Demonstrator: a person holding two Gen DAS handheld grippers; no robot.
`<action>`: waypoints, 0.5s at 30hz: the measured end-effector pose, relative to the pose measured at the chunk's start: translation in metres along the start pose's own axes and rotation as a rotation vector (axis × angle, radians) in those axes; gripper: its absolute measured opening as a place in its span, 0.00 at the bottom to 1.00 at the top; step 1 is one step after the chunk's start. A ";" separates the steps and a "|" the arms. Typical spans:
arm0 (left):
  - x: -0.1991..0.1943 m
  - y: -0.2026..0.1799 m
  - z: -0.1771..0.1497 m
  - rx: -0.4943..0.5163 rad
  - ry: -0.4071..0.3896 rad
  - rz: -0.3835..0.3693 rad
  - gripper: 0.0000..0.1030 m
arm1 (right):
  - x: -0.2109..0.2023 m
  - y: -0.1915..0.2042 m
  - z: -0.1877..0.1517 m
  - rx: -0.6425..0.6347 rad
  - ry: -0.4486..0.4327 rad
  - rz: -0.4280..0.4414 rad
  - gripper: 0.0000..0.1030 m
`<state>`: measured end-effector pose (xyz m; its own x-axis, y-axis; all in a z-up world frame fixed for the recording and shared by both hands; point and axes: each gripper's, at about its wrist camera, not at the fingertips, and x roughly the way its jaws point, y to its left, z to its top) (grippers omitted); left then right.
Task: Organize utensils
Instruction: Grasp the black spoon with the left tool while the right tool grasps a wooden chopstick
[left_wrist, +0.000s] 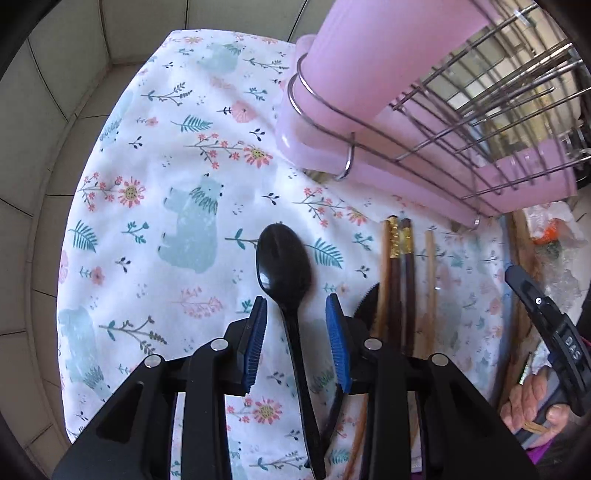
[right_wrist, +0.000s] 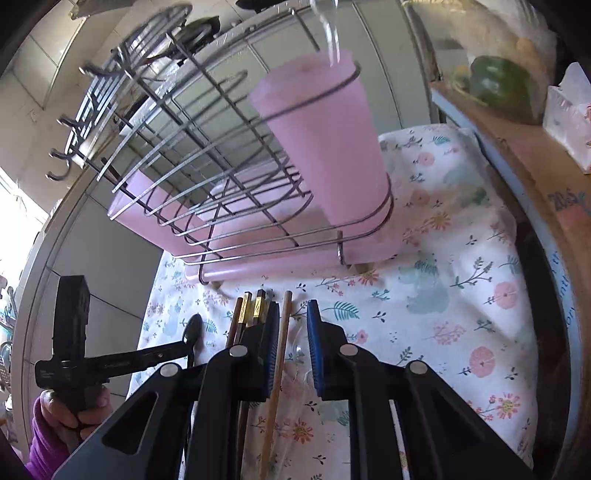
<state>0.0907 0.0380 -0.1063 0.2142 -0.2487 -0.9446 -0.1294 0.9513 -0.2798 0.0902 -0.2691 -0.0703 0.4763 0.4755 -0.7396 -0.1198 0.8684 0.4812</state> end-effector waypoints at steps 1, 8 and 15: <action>0.003 -0.002 0.001 0.004 0.004 0.017 0.32 | 0.003 0.000 0.001 -0.002 0.007 0.000 0.14; 0.017 -0.014 0.000 0.056 -0.001 0.118 0.19 | 0.021 0.009 0.004 -0.046 0.052 -0.013 0.14; 0.009 -0.001 -0.009 0.033 -0.034 0.067 0.08 | 0.049 0.014 0.012 -0.050 0.134 -0.019 0.14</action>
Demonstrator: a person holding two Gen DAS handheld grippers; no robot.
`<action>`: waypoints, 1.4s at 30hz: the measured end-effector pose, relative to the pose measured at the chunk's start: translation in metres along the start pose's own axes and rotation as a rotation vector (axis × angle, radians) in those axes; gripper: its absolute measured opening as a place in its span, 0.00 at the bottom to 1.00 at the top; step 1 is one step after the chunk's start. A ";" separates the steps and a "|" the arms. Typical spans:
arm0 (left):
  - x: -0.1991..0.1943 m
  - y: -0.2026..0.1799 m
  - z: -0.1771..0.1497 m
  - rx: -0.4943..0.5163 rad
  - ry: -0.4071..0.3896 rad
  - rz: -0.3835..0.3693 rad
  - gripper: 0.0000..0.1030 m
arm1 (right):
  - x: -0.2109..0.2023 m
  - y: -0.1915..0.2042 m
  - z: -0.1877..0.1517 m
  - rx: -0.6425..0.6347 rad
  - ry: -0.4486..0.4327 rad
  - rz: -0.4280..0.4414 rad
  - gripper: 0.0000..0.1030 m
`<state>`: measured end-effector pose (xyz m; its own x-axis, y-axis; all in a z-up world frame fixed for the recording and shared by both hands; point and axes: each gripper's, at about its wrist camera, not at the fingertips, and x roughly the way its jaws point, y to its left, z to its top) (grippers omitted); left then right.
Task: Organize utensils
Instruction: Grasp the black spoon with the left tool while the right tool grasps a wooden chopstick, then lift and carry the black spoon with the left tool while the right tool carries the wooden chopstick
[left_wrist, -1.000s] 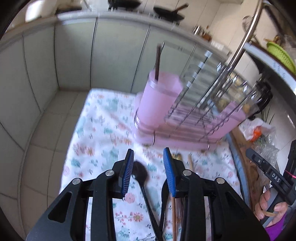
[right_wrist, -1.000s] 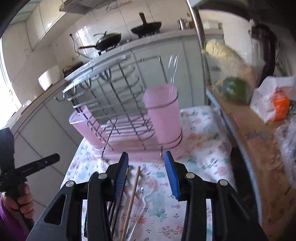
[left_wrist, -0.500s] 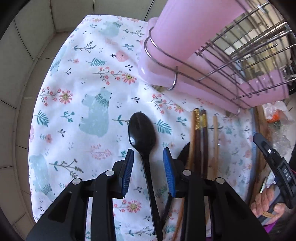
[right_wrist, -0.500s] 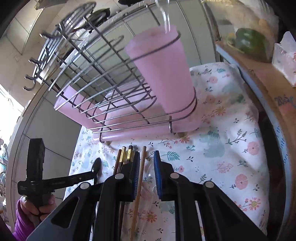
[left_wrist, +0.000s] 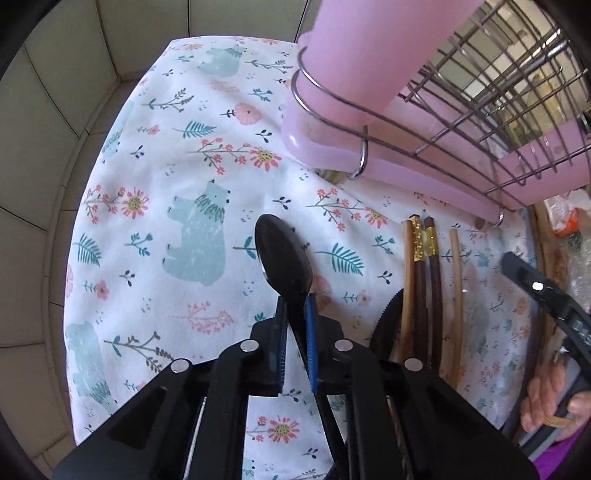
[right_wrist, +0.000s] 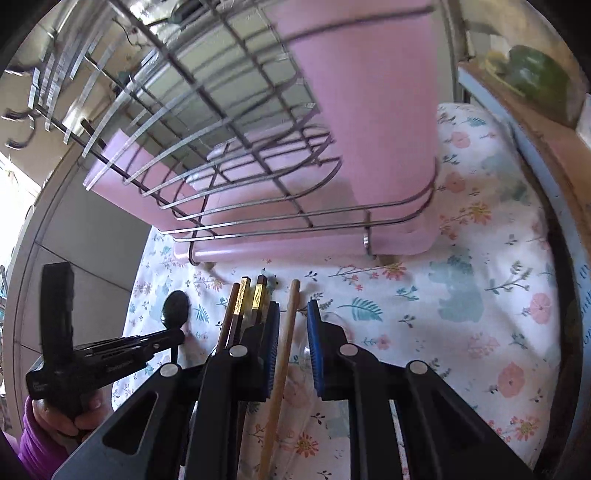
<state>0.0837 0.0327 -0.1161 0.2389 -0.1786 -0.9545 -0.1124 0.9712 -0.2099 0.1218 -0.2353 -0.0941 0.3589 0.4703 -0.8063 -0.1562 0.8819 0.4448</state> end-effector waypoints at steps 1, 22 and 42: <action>-0.002 0.001 -0.002 0.002 -0.008 -0.013 0.07 | 0.006 0.002 0.002 0.002 0.016 0.002 0.14; -0.072 0.008 0.000 0.078 -0.249 -0.086 0.04 | 0.056 0.023 0.011 -0.007 0.092 -0.112 0.07; -0.152 -0.004 -0.011 0.118 -0.538 -0.045 0.04 | -0.107 0.034 -0.011 -0.054 -0.355 0.076 0.06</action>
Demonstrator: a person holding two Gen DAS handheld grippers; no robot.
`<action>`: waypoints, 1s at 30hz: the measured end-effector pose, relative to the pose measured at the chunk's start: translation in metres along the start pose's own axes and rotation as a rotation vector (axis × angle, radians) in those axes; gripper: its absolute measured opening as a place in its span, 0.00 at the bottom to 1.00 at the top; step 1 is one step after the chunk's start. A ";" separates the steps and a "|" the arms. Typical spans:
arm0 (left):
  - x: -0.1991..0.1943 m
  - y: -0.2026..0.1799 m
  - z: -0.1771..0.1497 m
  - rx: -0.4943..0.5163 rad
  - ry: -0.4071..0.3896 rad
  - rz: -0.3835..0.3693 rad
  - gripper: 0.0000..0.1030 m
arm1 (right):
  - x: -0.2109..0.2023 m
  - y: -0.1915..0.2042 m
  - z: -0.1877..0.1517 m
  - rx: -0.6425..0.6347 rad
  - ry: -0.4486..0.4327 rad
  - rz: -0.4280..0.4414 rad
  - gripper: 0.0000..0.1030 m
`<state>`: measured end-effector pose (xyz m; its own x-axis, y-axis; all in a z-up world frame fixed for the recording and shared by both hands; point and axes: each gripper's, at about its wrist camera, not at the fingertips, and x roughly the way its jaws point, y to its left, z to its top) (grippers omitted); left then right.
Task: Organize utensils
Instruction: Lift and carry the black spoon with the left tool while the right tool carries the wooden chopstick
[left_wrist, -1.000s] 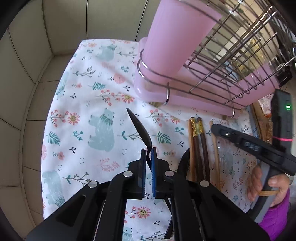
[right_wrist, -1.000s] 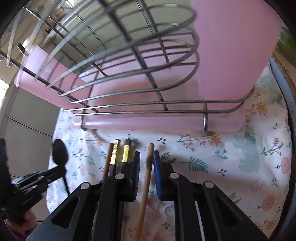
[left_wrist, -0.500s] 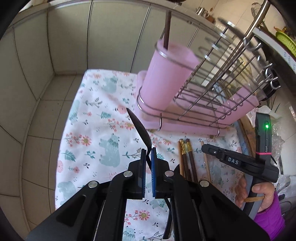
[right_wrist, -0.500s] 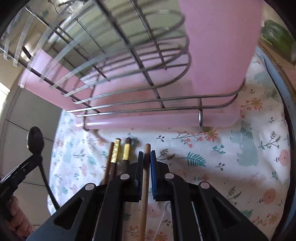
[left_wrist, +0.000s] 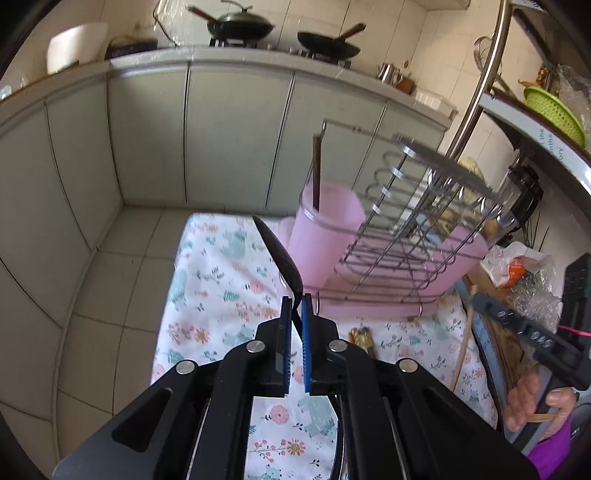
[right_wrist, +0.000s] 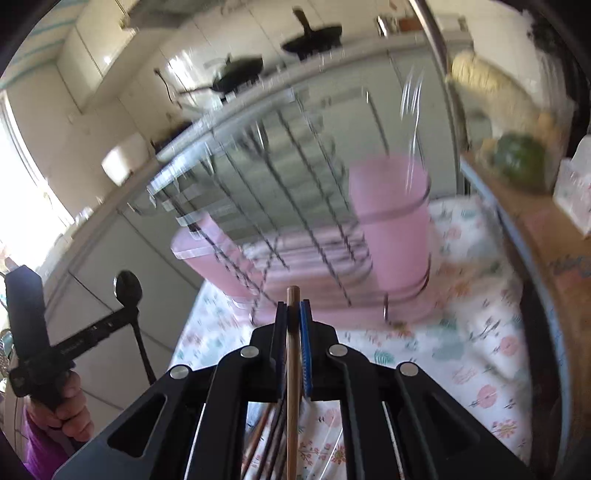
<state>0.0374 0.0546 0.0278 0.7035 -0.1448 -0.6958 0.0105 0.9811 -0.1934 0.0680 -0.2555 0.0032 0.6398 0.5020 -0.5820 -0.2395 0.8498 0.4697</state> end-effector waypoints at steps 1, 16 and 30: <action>-0.004 -0.001 0.002 0.001 -0.013 0.000 0.04 | -0.009 0.001 0.005 0.001 -0.026 0.008 0.06; -0.046 -0.012 0.028 0.032 -0.156 0.016 0.04 | -0.104 0.030 0.074 -0.109 -0.297 -0.006 0.06; -0.053 -0.018 0.050 0.032 -0.216 0.007 0.04 | -0.170 0.059 0.128 -0.213 -0.519 -0.133 0.06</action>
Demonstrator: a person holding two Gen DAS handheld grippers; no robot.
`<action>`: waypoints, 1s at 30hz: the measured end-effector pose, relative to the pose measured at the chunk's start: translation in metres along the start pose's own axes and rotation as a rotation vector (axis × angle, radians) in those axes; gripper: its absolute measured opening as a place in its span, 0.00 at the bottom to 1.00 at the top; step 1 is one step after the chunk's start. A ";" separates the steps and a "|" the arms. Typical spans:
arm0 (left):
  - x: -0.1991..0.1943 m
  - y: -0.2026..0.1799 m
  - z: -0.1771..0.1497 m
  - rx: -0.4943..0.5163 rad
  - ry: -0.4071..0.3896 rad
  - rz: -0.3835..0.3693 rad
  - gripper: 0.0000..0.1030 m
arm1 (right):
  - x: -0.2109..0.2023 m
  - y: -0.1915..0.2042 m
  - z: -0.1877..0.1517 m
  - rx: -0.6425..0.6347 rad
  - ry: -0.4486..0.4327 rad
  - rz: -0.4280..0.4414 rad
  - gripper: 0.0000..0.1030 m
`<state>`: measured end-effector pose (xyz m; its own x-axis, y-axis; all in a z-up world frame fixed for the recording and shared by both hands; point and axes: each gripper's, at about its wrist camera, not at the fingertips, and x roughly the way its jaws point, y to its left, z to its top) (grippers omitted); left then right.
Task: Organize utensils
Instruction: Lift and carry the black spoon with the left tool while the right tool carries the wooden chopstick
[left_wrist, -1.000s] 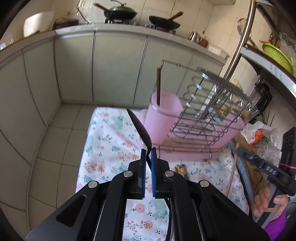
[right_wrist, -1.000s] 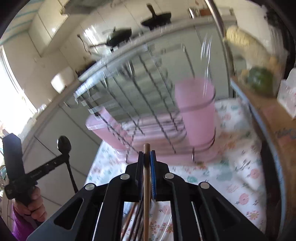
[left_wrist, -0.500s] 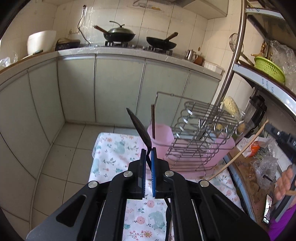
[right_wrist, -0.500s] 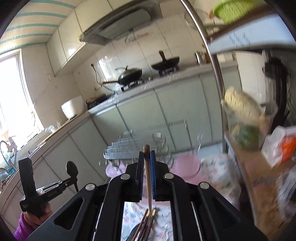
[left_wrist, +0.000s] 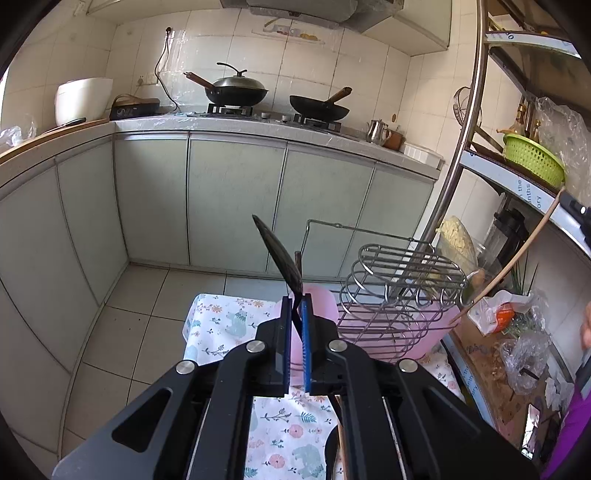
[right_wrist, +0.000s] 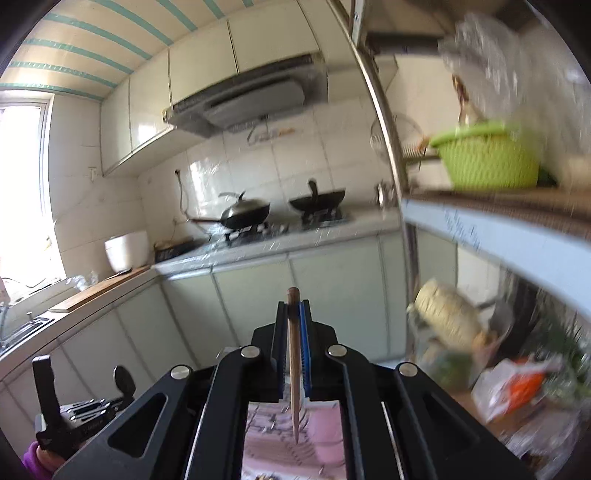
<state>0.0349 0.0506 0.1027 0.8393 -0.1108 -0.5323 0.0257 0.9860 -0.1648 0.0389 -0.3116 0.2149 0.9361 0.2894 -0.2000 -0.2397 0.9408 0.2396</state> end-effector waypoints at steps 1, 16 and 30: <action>0.001 -0.001 0.003 -0.002 -0.004 0.000 0.04 | -0.001 0.000 0.004 -0.009 -0.015 -0.009 0.06; 0.014 -0.036 0.065 0.120 -0.328 0.186 0.04 | 0.066 -0.026 -0.017 0.003 0.023 -0.070 0.00; 0.092 -0.041 0.053 0.191 -0.253 0.260 0.04 | 0.120 -0.079 -0.050 0.065 0.222 -0.126 0.01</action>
<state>0.1395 0.0063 0.1047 0.9375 0.1560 -0.3109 -0.1247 0.9851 0.1181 0.1571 -0.3422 0.1242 0.8763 0.2087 -0.4341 -0.1008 0.9607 0.2585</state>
